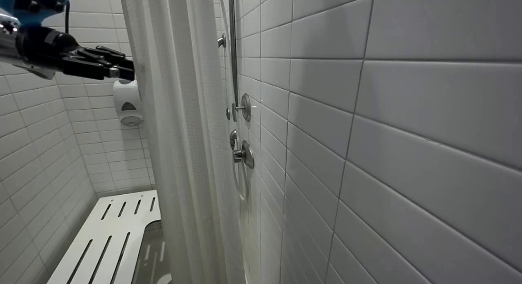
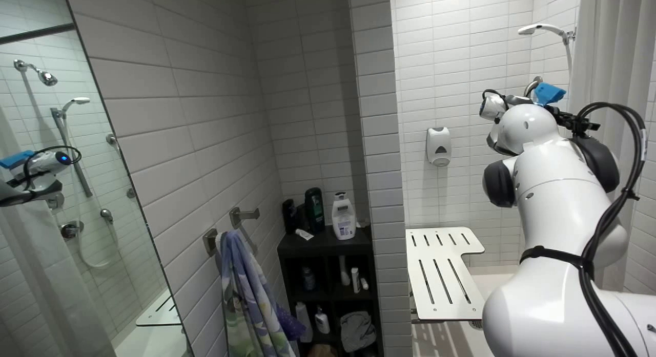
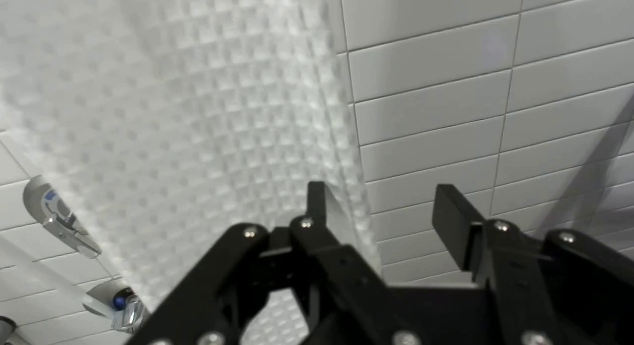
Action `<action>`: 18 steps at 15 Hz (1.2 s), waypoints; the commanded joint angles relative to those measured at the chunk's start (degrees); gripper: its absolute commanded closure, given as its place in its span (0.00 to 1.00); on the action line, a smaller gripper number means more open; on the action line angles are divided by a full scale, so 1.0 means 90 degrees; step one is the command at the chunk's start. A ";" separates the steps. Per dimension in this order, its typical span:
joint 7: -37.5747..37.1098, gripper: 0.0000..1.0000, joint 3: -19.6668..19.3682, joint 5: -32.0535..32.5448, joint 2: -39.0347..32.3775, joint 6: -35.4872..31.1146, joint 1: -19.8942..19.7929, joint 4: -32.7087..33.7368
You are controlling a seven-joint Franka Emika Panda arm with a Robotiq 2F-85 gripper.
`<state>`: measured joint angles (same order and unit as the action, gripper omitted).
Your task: Close the curtain railing
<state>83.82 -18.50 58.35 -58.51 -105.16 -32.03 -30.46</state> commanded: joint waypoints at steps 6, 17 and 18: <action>0.0388 0.00 -0.0438 0.0308 -0.0308 -0.0491 0.0098 0.0285; 0.0360 0.04 -0.0442 0.0201 -0.0318 -0.0292 0.0109 0.0289; 0.0368 0.07 -0.0442 0.0203 -0.0317 -0.0299 0.0106 0.0291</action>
<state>86.46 -21.94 60.62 -60.49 -108.95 -31.09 -30.00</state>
